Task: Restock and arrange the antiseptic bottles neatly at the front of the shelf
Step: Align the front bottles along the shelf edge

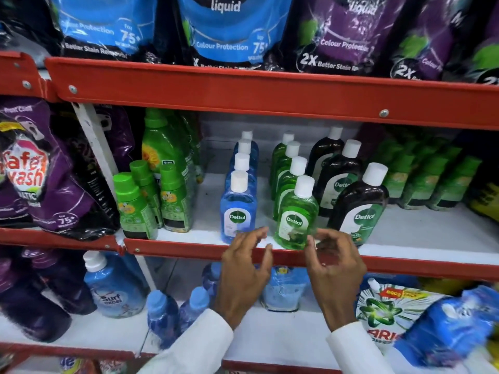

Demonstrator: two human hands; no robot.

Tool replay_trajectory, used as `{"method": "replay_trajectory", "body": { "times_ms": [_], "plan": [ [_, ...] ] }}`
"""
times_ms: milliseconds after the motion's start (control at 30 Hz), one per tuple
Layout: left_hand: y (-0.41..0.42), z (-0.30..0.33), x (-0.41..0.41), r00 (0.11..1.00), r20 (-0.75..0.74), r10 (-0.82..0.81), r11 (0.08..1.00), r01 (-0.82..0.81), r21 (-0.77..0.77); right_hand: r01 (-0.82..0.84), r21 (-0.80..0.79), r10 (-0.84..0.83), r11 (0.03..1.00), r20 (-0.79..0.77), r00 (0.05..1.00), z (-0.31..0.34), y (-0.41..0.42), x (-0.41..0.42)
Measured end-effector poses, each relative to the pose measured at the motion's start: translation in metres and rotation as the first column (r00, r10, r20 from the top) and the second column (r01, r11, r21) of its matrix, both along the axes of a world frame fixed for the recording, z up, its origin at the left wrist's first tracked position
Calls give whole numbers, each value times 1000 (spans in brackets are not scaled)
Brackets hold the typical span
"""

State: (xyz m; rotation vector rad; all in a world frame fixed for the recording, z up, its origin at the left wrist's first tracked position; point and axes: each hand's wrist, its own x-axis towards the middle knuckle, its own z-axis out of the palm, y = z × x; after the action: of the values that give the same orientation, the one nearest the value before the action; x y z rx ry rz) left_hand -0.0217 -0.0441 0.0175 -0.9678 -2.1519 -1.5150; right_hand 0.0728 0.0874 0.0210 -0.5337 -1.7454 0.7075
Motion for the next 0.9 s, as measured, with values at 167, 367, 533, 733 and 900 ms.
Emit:
{"method": "replay_trajectory", "body": {
  "times_ms": [167,367,533,733,900],
  "plan": [
    [39,-7,-7,994,88,-64,973,82,-215,-118,-173,151,978,192,970,-9,22,-5],
    [51,4,-20,978,182,-98,974,132,-183,-208,-184,252,961,260,932,-8,41,-16],
    [54,-1,-21,970,228,-85,984,117,-133,-248,-223,303,943,260,917,-8,50,-17],
    [54,-2,-19,976,211,-55,989,82,-124,-266,-214,319,940,270,908,-7,54,-18],
    [54,-3,-17,980,196,-41,992,64,-110,-266,-211,318,941,278,906,-6,56,-18]
  ]
}}
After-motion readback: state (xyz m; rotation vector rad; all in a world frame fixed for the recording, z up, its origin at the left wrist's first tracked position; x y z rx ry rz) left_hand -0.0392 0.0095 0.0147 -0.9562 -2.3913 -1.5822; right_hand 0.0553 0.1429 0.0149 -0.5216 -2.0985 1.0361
